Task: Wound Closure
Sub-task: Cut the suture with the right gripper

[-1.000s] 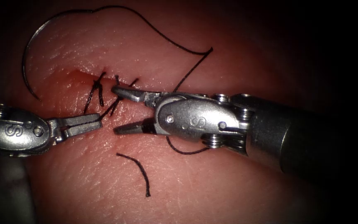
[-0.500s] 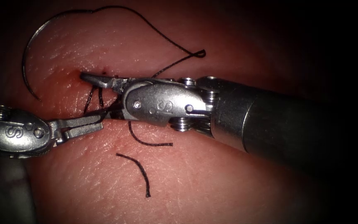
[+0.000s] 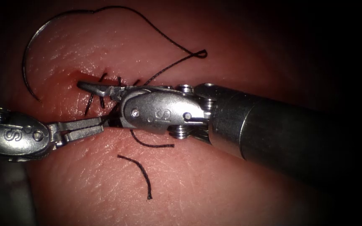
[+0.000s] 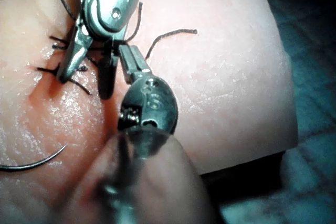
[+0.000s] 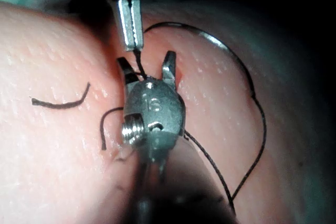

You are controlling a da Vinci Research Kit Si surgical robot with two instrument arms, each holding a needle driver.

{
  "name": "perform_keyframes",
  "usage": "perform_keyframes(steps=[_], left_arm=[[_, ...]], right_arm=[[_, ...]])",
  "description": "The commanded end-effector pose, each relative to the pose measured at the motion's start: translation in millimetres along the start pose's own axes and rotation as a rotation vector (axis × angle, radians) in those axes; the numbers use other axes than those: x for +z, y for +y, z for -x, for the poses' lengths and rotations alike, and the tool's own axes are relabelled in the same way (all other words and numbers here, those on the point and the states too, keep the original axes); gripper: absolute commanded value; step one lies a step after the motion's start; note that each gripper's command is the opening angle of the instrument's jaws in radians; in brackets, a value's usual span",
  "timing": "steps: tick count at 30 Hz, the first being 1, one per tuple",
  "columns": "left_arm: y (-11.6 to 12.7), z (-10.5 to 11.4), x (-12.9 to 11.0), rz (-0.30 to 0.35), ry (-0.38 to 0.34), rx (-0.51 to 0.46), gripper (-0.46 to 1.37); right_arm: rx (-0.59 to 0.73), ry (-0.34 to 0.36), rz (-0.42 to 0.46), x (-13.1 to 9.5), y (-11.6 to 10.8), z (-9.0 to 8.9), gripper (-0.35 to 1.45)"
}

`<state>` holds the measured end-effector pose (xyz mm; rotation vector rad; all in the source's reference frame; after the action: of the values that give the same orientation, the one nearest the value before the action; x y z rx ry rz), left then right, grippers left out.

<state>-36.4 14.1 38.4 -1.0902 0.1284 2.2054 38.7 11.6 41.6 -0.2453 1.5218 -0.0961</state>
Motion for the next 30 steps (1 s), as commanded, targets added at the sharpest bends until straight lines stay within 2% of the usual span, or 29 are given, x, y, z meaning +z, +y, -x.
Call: perform_keyframes(steps=[1, 6, 11, 12, 13, 14, 16, 21, 24, 30], left_arm=[[0.1, 0.0, 0.0, 0.002, 0.0, 0.0, -0.35], [0.1, 0.0, -0.1, 0.002, 0.0, 0.006, -0.35], [0.2, 0.0, 0.0, 0.004, 0.002, 0.007, -0.35], [0.2, 0.1, 0.0, 0.004, 0.002, 0.007, -0.35], [0.2, 0.1, 0.0, 0.004, 0.002, 0.007, -0.35], [0.2, 0.1, 0.0, 0.004, 0.002, 0.007, -0.35], [0.2, 0.2, 0.0, 0.006, 0.003, 0.008, -0.35], [0.2, 0.2, 0.0, 0.006, 0.003, 0.008, -0.35], [0.2, 0.2, 0.0, 0.006, 0.003, 0.008, -0.35], [0.3, 0.3, 0.0, 0.008, 0.004, 0.008, -0.35]], right_arm=[[0.001, -0.002, 0.001, 0.0, 0.1, 0.0, 1.37], [0.001, 0.0, 0.003, 0.0, 0.0, 0.0, 1.28], [0.001, 0.001, 0.002, 0.0, 0.0, 0.0, 0.99], [0.0, 0.001, 0.002, -0.1, 0.0, 0.0, 0.85], [0.0, -0.001, 0.003, -0.1, 0.0, 0.1, 0.8], [0.0, 0.001, 0.002, -0.1, 0.1, 0.1, 0.63], [-0.001, 0.0, 0.002, -0.1, 0.0, 0.4, 0.41], [-0.008, -0.002, 0.001, -0.2, -0.5, 1.2, 0.09], [-0.005, -0.002, -0.001, -0.2, -0.7, 1.5, -0.35], [0.006, 0.003, -0.017, -0.4, -0.7, 1.8, -0.35]])
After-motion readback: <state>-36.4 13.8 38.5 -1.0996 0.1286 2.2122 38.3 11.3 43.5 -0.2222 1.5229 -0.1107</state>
